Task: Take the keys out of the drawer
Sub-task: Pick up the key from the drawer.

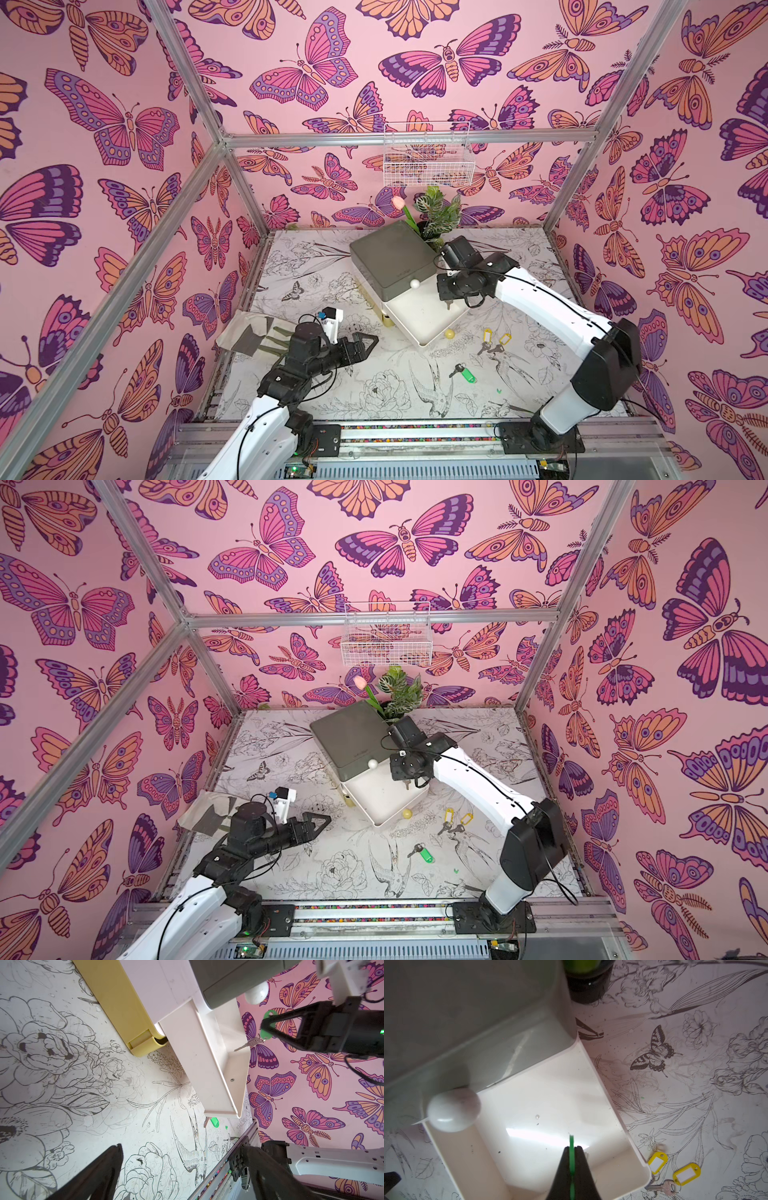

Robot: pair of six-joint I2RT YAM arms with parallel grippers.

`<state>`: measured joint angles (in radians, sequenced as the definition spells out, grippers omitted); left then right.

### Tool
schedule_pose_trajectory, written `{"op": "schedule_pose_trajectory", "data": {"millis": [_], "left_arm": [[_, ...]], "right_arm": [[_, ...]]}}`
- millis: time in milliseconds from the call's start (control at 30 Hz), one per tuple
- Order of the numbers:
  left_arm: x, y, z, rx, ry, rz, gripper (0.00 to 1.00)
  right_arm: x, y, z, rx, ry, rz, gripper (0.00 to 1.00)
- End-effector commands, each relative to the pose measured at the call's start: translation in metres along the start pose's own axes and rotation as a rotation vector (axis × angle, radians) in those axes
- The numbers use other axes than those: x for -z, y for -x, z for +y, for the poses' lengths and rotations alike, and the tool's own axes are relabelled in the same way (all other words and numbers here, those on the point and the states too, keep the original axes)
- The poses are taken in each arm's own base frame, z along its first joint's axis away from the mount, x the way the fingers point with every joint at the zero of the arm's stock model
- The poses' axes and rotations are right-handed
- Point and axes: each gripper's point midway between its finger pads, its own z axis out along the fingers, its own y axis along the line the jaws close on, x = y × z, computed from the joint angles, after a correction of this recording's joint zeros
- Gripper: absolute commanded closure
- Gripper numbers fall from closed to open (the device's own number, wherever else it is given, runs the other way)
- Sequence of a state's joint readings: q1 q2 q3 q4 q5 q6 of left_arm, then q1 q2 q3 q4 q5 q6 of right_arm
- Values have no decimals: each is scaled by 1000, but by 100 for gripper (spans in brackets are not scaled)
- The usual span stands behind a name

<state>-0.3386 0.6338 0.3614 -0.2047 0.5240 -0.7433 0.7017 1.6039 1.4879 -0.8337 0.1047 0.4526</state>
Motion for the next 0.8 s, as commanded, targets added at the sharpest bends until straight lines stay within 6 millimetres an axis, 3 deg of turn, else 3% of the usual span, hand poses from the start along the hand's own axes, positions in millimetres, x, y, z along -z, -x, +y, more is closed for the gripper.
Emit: {"op": "schedule_pose_trajectory", "data": {"millis": [0,200,400,600,767], "left_arm": [[4,14,-19,-51,-49,-30,1],[1,13,-30,-40,-84,23,1],[-5,1,-49,-71,-139,103,1],[-12,-10,-60,-105,-150,151,1],[-6,-9,-57,-93,-136,98,1]], "right_arm": [[38,12,-3,-48,15,-73,97],[83,-12,-16,-122,46,-102,97],[98,-61,-36,-180,36,-63,97],[84,-111,-52,-235,19,-7,97],[56,-145,-57,-276,26,57,97]]}}
